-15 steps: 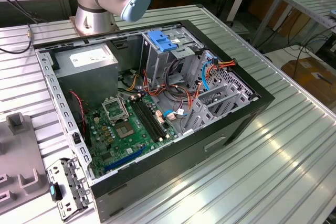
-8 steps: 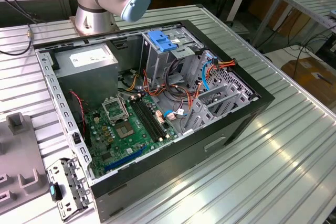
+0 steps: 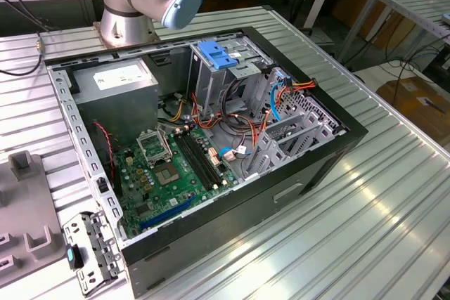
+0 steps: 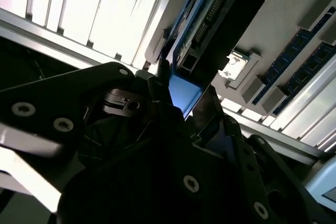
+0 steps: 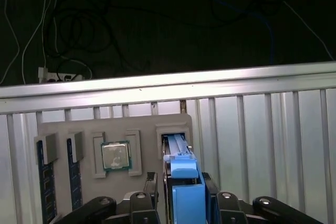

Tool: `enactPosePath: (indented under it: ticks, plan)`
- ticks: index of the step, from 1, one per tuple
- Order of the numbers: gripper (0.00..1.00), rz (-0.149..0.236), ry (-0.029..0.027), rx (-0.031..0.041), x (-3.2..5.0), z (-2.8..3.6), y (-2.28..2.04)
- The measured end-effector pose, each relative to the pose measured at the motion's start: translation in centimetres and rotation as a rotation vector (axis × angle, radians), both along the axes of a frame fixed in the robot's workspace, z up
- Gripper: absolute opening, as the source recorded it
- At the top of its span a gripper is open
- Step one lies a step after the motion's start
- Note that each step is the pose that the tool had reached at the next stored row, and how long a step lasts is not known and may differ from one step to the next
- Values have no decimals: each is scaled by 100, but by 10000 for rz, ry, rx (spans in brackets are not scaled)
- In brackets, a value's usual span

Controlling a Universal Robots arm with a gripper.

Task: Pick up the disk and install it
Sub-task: 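Pick up the disk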

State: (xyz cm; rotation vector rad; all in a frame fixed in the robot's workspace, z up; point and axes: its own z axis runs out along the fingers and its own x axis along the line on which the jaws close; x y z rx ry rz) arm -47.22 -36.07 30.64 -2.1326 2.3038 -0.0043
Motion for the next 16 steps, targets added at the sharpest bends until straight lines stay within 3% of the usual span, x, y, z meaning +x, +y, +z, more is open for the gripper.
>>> enactPosePath:
  ticks: [7, 16]
  plan:
    - [45, 77, -2, 92, -2, -74, 31]
    - [45, 79, 0, 93, -3, -99, 31]
